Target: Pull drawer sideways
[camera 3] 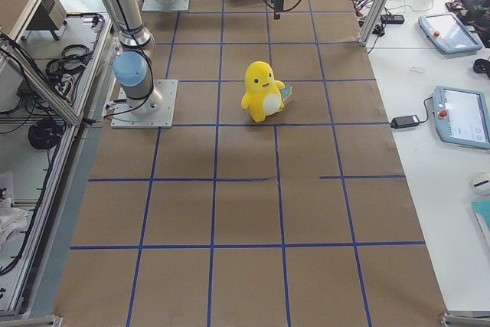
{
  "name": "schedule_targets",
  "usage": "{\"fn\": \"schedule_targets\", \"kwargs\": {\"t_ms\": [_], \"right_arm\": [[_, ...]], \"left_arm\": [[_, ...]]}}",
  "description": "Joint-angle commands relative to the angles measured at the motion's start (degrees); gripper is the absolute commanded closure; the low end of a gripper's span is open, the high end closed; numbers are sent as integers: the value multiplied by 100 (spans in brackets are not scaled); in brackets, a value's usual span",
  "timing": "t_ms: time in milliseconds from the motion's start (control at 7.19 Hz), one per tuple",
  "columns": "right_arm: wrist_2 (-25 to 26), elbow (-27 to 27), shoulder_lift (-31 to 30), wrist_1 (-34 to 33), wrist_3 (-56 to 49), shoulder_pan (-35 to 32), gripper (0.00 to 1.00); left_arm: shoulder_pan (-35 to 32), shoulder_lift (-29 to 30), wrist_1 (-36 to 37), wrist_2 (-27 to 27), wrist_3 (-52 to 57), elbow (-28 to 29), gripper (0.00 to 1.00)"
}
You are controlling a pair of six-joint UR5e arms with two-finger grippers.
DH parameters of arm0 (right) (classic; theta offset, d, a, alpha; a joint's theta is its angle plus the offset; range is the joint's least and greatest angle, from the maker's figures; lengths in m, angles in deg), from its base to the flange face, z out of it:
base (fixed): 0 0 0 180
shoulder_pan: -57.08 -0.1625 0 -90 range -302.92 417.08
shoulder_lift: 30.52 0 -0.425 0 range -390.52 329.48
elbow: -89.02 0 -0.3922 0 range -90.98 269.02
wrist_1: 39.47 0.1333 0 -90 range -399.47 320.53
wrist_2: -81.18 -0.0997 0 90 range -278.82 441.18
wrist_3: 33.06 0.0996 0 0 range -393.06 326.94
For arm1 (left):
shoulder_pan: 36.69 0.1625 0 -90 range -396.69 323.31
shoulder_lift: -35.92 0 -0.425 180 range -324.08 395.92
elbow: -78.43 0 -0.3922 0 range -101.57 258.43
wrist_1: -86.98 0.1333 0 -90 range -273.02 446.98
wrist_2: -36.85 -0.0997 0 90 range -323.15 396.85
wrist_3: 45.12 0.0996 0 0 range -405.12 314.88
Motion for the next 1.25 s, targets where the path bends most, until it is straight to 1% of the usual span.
{"fn": "schedule_targets", "kwargs": {"t_ms": [0,278,557,1113], "right_arm": [[0,0,0,0,0,0,0],[0,0,0,0,0,0,0],[0,0,0,0,0,0,0],[0,0,0,0,0,0,0]], "left_arm": [[89,10,29,22,85,-25,0],[97,-8,20,-31,961,-7,0],[106,-8,21,-39,1585,19,0],[124,45,29,48,1501,19,0]]}}
